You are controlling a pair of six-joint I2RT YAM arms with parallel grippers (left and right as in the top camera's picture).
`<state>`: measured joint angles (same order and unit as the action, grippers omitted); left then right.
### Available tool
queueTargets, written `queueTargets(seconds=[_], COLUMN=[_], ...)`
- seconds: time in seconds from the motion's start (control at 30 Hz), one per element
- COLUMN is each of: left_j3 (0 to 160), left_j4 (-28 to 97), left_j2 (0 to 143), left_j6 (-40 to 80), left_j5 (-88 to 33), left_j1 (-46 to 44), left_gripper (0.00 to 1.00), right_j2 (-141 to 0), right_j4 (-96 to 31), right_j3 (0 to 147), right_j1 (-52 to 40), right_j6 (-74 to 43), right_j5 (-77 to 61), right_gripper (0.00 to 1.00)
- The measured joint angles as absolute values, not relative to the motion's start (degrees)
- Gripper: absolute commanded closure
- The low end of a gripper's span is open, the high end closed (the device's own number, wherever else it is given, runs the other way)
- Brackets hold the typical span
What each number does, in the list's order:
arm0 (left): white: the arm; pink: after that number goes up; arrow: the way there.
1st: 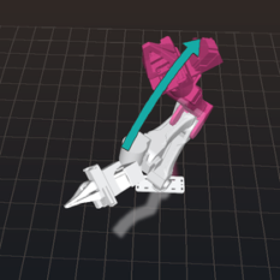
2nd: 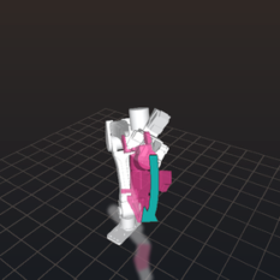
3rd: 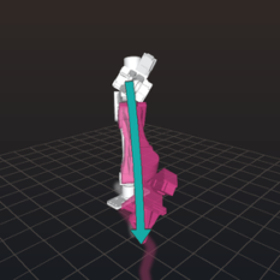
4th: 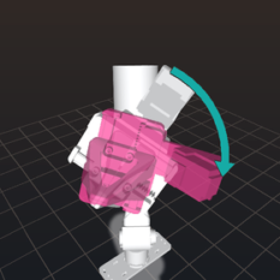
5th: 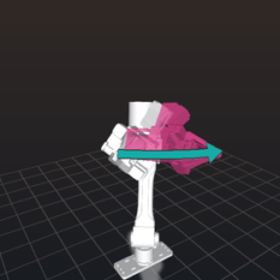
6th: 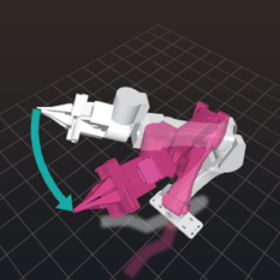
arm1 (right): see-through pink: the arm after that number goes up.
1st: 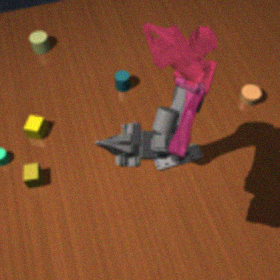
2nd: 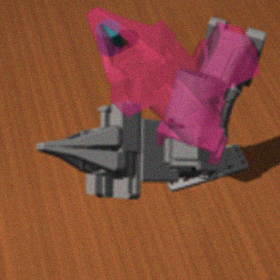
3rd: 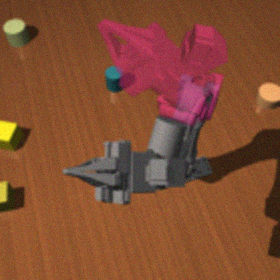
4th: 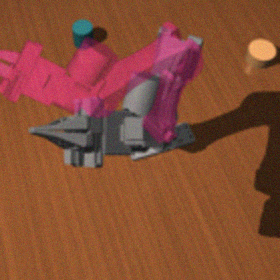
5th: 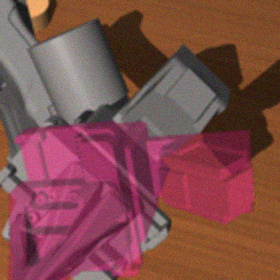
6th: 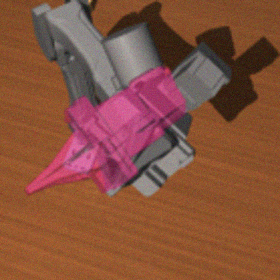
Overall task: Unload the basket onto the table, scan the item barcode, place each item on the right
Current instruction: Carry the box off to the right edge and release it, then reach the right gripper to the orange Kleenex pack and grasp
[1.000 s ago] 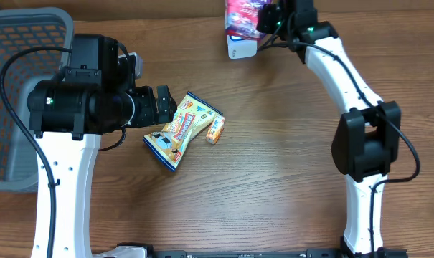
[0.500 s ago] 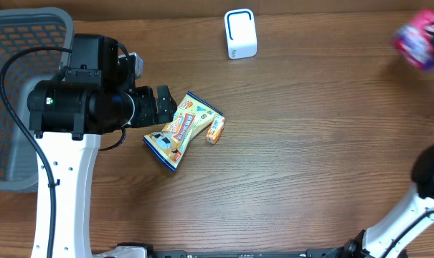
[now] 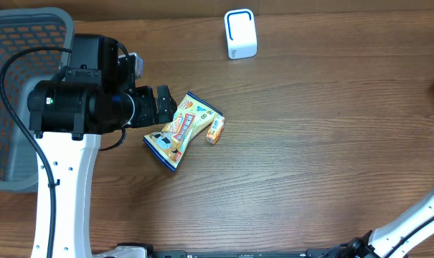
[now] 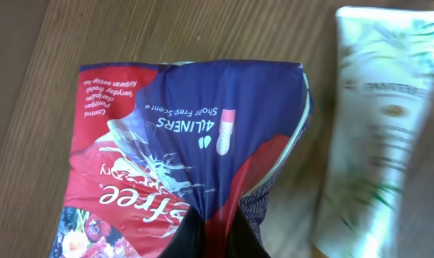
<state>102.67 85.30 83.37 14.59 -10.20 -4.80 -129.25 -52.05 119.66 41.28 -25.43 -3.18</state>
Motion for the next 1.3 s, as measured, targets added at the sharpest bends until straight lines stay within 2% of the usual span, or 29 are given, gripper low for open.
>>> queueTargets(seconds=[0.2, 0.23, 0.33, 0.4, 0.47, 0.5, 0.73, 0.87, 1.0, 1.03, 1.07, 1.27, 1.3], left_j3=[102.67, 102.67, 102.67, 102.67, 102.67, 102.67, 102.67, 102.67, 102.67, 102.67, 102.67, 102.67, 102.67], left_j4=[85.30, 85.30, 85.30, 85.30, 85.30, 85.30, 85.30, 85.30, 85.30, 85.32, 85.30, 85.30, 85.30], left_j2=[83.37, 83.37, 83.40, 83.40, 83.40, 83.37, 83.37, 83.37, 83.37, 83.37, 83.37, 83.37, 83.37], left_j6=[14.59, 14.59, 14.59, 14.59, 14.59, 14.59, 14.59, 14.59, 14.59, 14.59, 14.59, 14.59, 14.59], left_j5=[-10.20, -10.20, -10.20, -10.20, -10.20, -10.20, -10.20, -10.17, -10.20, -10.20, -10.17, -10.17, -10.20], left_j1=[-4.80, -4.80, -4.80, -4.80, -4.80, -4.80, -4.80, -4.80, -4.80, -4.80, -4.80, -4.80, -4.80], left_gripper=[0.00, 0.00, 0.00, 0.00, 0.00, 0.00, 0.00, 0.00, 0.00, 0.00, 0.00, 0.00, 0.00], right_j2=[-133.34, -133.71, -133.99, -133.99, -133.99, -133.99, -133.86, -130.10, -123.42, -121.80, -121.10, -119.74, -120.05], right_j4=[-49.06, -48.93, -48.62, -48.60, -50.28, -50.68, -57.06, -56.55, -57.12, -59.88, -61.95, -77.76, -80.51], right_j3=[119.66, 119.63, 119.55, 119.55, 119.55, 119.55, 123.09, 125.34, 127.15, 127.83, 128.18, 127.20, 125.86], right_j1=[40.99, 41.01, 41.23, 41.63, 42.44, 42.65, 44.62, 44.23, 40.86, 38.76, 37.32, 20.84, 15.55], right_j6=[-25.50, -25.50, -25.41, -25.15, -24.47, -24.38, -23.20, -21.15, -17.98, -16.45, -16.01, -6.02, -2.83], right_j5=[-2.02, -0.86, 2.13, 3.16, 4.08, 4.21, 0.32, -12.78, -32.73, -38.35, -40.05, -49.30, -49.36], right_gripper=[0.92, 0.86, 0.48, 0.28, 0.12, 0.09, 0.07, 0.07, 0.07, 0.01, 0.00, 0.00, 0.00])
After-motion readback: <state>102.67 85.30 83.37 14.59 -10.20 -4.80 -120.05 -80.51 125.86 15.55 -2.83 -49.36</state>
